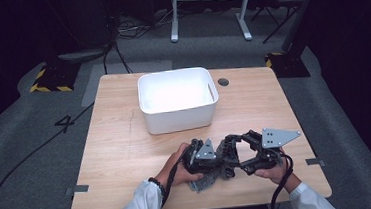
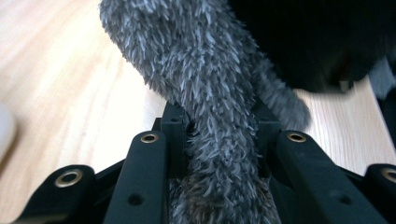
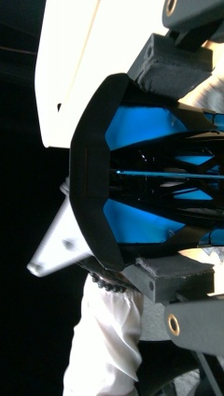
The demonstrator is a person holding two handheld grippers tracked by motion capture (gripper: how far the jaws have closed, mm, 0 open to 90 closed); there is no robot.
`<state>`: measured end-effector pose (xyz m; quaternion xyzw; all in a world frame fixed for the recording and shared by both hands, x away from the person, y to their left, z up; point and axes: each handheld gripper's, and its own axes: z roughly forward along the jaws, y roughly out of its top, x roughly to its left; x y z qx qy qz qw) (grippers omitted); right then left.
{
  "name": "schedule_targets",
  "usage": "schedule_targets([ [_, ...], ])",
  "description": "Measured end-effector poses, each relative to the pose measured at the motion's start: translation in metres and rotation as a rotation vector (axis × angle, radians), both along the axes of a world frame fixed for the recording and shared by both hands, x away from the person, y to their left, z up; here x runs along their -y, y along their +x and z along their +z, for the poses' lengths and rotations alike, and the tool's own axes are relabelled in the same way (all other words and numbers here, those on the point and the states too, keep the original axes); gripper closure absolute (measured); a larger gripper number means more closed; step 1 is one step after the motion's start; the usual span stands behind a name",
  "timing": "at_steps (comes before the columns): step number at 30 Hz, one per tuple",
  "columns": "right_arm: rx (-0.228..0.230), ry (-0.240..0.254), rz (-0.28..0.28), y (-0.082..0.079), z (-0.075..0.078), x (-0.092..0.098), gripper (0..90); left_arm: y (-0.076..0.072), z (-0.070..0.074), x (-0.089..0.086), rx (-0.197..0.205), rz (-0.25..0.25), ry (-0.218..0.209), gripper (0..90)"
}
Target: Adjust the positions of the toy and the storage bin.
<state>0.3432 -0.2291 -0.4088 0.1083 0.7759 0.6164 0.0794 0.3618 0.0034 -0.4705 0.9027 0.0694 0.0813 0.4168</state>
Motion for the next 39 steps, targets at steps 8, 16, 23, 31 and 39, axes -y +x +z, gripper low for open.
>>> schedule_targets([
  [8,-0.003,0.013,-0.022,0.002,0.001,0.004,25.4,0.001,0.003,-0.004,-0.009,0.024,-0.031,67.2],
  [16,0.018,0.04,-0.139,0.006,0.001,0.012,25.4,-0.009,0.0,0.004,-0.02,-0.031,0.001,67.2],
  [23,0.023,0.043,-0.227,0.011,0.0,0.02,25.3,-0.017,-0.009,0.017,-0.039,-0.086,0.046,67.1],
  [31,0.026,0.035,-0.292,0.016,-0.002,0.027,25.3,-0.028,-0.011,0.027,-0.048,-0.157,0.064,67.1],
  [39,0.026,0.035,-0.268,0.014,-0.003,0.023,25.3,-0.028,0.003,0.018,-0.023,-0.129,-0.003,67.2],
])
